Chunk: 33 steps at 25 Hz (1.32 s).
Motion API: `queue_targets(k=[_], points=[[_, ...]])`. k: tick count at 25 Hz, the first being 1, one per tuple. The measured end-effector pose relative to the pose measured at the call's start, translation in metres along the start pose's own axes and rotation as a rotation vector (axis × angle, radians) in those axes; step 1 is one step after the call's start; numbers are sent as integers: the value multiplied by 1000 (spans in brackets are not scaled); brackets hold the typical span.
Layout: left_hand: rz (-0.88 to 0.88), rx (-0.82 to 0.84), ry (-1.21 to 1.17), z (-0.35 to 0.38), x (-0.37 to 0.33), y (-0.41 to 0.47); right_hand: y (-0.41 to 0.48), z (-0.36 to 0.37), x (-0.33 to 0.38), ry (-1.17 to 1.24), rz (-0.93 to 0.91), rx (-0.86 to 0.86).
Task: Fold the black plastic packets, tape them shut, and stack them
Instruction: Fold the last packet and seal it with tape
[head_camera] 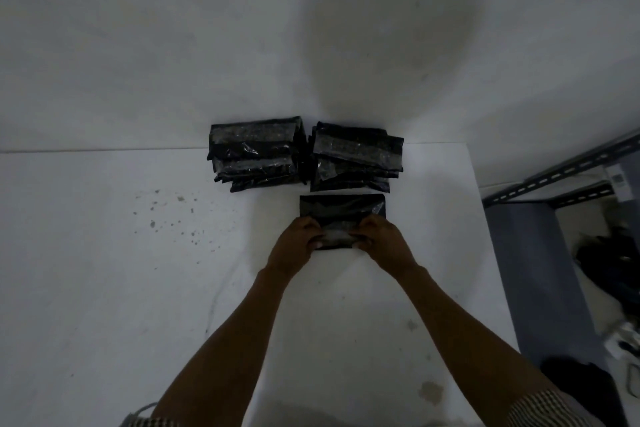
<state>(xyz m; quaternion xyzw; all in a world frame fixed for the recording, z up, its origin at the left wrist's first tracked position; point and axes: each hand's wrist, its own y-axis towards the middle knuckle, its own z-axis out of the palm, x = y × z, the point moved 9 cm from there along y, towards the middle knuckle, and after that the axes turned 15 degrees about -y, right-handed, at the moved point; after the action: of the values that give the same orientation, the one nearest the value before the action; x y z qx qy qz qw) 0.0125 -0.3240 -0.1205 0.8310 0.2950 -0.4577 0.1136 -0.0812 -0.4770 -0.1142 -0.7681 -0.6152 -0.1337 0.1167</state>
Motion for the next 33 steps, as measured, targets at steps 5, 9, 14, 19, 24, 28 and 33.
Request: queue_targets(k=[5,9,14,19,24,28,33], points=[[7,-13,-43,-5,5,-3,-10,-5,-22,97,81,-15],[-32,-6,-70,-12,9,-10,-13,-14,-25,131,125,-16],[-56,-3,-74,-15,10,-12,-32,-14,-49,179,262,-15],[-5,-85,55,-15,-9,-16,-35,-39,-34,-106,218,-92],[-16,22,53,9,-23,4,-14,-16,7,-27,85,-55],[-48,65,-1,4,-2,4,-14,-8,-13,57,113,14],[21,-13,16,-7,-9,-5,-20,-21,-30,20,193,-4]])
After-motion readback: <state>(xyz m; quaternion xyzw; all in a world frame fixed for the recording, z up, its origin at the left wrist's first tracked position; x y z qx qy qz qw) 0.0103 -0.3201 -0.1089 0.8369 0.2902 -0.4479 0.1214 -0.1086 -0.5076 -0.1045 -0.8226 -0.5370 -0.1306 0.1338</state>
